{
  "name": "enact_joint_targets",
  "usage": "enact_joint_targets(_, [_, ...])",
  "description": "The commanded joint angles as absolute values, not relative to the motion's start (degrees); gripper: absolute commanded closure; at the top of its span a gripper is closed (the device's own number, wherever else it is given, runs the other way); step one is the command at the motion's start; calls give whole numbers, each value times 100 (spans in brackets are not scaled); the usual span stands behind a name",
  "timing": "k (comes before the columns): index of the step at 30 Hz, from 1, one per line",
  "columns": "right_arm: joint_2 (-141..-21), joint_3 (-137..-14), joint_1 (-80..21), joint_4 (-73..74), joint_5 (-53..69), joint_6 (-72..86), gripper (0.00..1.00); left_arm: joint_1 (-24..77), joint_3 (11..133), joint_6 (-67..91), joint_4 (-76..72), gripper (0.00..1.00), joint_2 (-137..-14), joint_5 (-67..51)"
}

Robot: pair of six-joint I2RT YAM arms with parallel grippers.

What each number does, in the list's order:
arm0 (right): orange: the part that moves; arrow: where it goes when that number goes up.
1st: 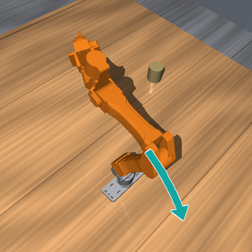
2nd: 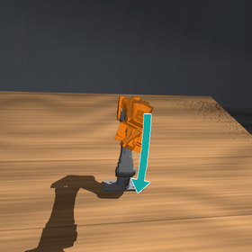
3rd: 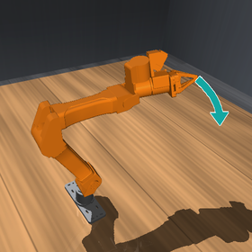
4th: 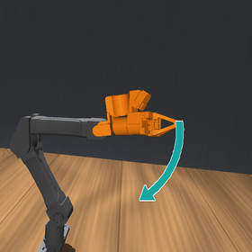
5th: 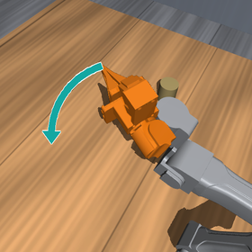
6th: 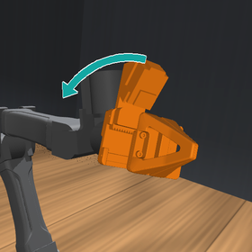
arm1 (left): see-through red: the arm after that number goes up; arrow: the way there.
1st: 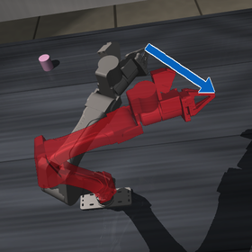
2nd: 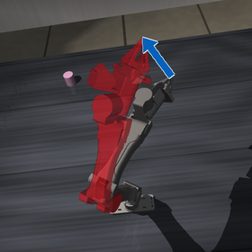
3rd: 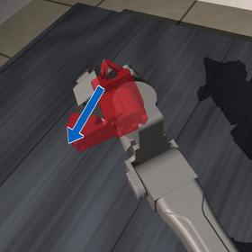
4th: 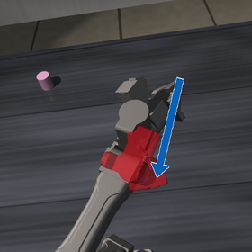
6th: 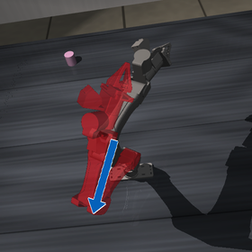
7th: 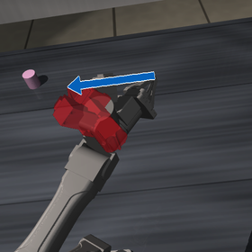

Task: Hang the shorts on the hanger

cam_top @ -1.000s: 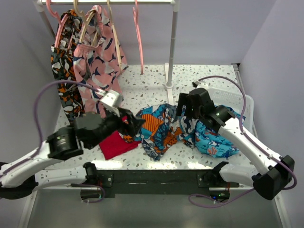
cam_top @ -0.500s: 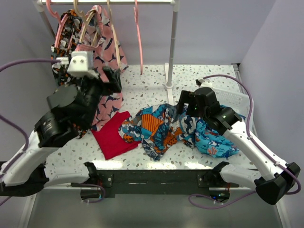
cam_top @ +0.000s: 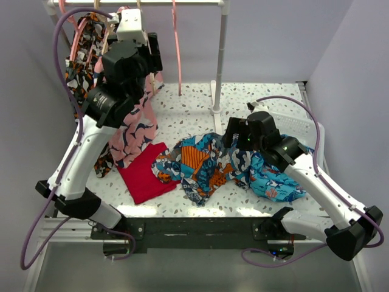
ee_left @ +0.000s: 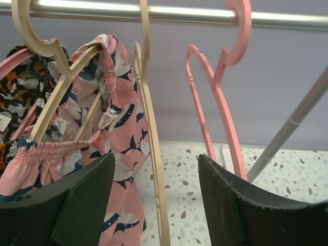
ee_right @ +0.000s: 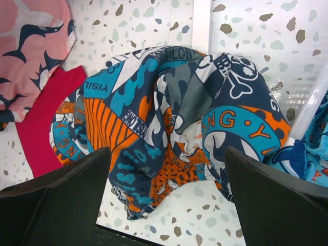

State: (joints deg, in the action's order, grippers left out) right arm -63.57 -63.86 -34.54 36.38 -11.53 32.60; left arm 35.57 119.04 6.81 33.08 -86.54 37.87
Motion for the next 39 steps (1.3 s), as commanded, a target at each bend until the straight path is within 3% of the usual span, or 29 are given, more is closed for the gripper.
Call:
enact_joint_targets(1, [-6196,-6539,-3463,3577,-967,3278,5,3209,12296,668,3550,32,-8999,3420])
enact_joint_targets(7, [-6187,-6645,-3463,3718,-1002,3366,6,2804,12208,870,3577,36,-9290,2813])
enact_joint_targets(19, [-6170,-6513,-3463,3665,-975,3384,6,2716,11708,1020,3437,51,-9448,2979])
enact_joint_targets(25, [-6152,-6504,-3463,3647,-949,3358,6,2716,11681,958,3393,66,-9448,3006])
enact_joint_targets(29, [-6161,-6513,-3463,3674,-914,3331,6,2716,11689,888,3393,89,-9361,3032])
enact_joint_targets(32, [-6170,-6530,-3463,3656,-879,3287,6,2716,11672,791,3331,98,-9168,2927])
enact_joint_targets(39, [-6179,-6548,-3463,3612,-844,3234,6,2716,11593,633,3226,100,-8693,2883])
